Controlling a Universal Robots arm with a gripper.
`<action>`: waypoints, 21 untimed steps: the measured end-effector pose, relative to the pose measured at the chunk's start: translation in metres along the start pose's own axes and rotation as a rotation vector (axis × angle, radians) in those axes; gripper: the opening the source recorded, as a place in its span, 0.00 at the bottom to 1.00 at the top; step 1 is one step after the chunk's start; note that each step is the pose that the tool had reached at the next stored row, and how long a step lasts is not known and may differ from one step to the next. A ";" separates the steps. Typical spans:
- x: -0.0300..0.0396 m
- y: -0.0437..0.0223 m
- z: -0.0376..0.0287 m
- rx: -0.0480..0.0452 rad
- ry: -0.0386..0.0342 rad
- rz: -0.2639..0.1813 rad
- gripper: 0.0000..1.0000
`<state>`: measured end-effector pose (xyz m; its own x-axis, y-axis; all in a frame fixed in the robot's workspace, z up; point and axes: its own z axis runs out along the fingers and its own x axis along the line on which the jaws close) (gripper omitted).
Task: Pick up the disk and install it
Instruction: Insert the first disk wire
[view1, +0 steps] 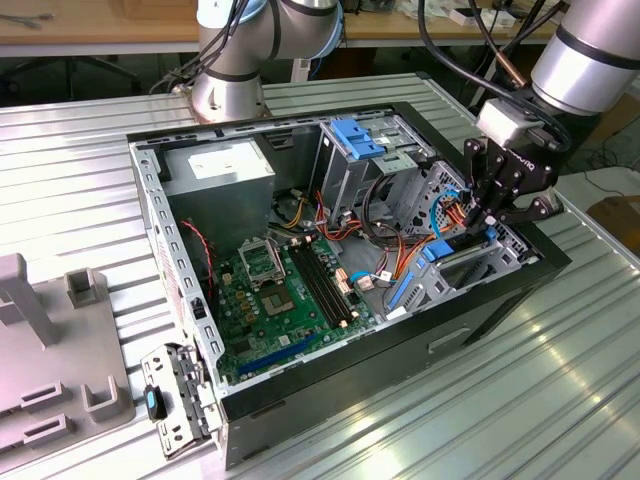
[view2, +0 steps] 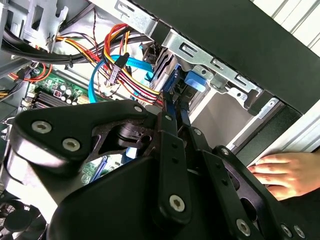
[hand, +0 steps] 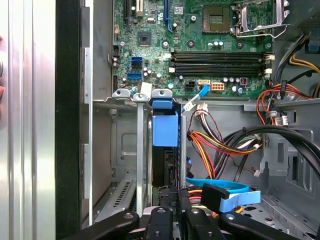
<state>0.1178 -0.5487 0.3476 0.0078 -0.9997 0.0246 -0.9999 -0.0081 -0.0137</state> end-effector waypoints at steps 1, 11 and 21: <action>0.0000 0.0000 0.0000 0.0000 0.0000 0.000 0.16; 0.0002 0.0000 0.0038 -0.0003 0.0024 0.014 0.16; 0.0000 0.0001 0.0094 -0.0002 0.0015 0.014 0.18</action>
<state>0.1178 -0.5489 0.3382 -0.0064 -0.9996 0.0260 -0.9999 0.0060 -0.0139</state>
